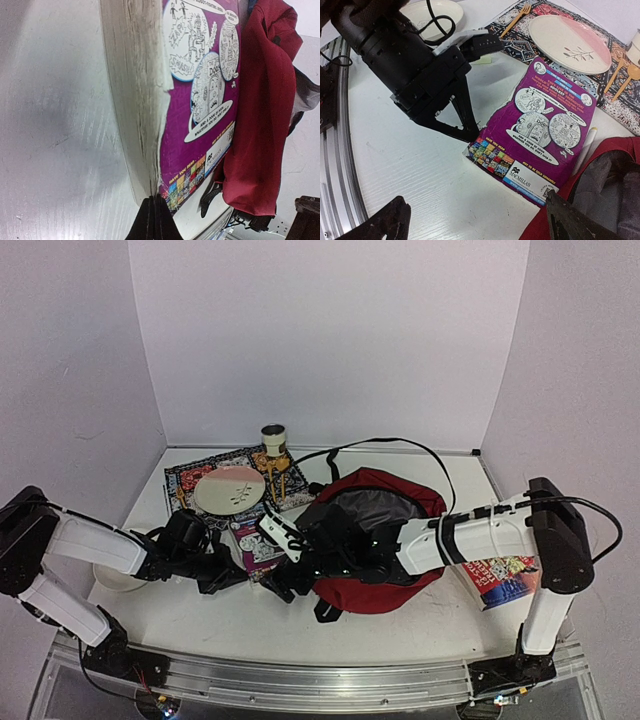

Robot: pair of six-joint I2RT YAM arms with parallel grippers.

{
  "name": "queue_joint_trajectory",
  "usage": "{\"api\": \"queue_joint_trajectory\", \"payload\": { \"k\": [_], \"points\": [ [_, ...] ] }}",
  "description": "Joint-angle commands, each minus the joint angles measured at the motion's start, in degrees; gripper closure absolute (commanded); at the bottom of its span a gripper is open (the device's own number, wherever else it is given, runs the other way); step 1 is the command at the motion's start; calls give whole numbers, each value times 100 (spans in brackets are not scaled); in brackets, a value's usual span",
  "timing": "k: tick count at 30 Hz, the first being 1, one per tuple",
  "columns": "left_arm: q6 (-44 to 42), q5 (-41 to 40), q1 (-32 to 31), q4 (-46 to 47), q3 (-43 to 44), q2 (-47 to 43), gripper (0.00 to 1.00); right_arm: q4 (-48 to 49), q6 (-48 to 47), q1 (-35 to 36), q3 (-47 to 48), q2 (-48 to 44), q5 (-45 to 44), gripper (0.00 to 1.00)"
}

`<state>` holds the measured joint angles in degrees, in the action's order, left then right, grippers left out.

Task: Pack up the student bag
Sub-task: Move the book to the center of the board.

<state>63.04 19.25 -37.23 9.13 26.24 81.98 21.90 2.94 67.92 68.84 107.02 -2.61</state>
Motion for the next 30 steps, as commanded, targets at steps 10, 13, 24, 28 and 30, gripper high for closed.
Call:
{"api": "queue_joint_trajectory", "payload": {
  "k": [10,13,24,28,30],
  "points": [
    [80,-186,-25,-234,-87,-686,91,24,112,36,112,167,-214,5],
    [-130,-398,-30,-566,147,-541,59,26,154,33,38,96,-404,5],
    [-626,-751,-98,-866,986,488,21,25,289,30,-115,-22,-607,4],
    [-869,-1122,-262,-1421,1298,941,26,30,317,35,-141,-54,-592,4],
    [-917,-1353,-367,-1673,1384,1101,29,29,330,25,-151,-58,-605,4]
  ]
}}
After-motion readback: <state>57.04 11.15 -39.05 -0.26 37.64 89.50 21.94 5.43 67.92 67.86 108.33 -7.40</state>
